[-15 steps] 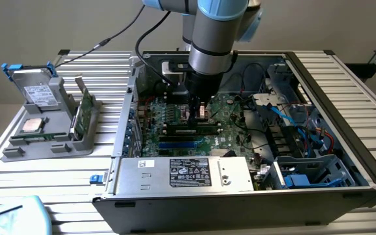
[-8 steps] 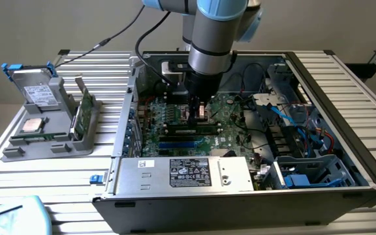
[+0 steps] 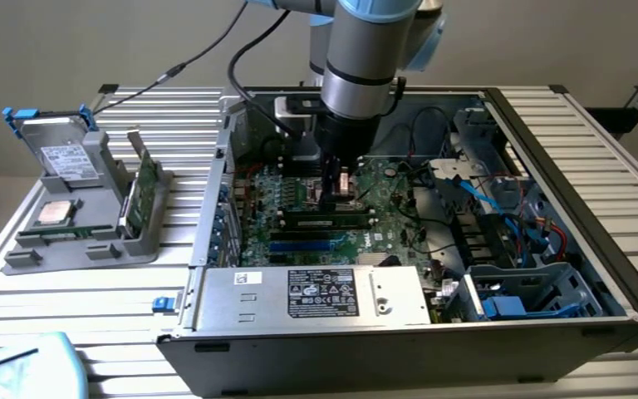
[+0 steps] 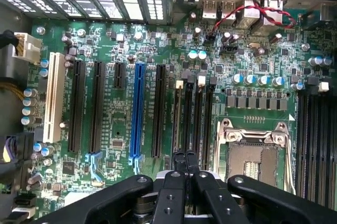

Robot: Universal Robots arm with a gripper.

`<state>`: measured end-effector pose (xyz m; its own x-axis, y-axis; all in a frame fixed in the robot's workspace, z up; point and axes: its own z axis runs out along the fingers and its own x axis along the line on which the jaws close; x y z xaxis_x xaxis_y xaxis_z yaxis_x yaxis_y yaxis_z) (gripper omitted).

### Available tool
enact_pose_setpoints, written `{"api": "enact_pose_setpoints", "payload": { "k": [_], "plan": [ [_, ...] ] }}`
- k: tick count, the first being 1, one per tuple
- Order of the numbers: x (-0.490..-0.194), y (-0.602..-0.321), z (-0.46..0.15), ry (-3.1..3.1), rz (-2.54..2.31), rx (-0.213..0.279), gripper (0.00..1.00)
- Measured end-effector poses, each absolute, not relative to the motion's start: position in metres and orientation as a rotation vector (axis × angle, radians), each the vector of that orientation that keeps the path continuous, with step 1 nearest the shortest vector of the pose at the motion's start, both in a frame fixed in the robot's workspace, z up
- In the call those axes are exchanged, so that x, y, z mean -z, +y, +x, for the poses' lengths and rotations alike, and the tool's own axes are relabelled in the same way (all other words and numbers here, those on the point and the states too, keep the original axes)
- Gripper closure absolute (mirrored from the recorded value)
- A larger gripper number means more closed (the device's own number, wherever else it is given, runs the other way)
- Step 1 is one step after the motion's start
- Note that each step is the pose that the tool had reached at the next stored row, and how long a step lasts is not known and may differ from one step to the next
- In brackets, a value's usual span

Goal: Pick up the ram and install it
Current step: 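Press down the ram until it locks into place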

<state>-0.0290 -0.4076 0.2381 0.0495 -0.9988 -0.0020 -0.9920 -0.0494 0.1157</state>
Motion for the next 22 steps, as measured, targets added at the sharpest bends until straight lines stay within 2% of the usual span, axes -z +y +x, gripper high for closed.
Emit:
{"api": "enact_pose_setpoints", "payload": {
  "k": [22],
  "plan": [
    [-0.2386, -0.4087, -0.0235, -2.129, 2.195, 0.124, 0.89]
  ]
}}
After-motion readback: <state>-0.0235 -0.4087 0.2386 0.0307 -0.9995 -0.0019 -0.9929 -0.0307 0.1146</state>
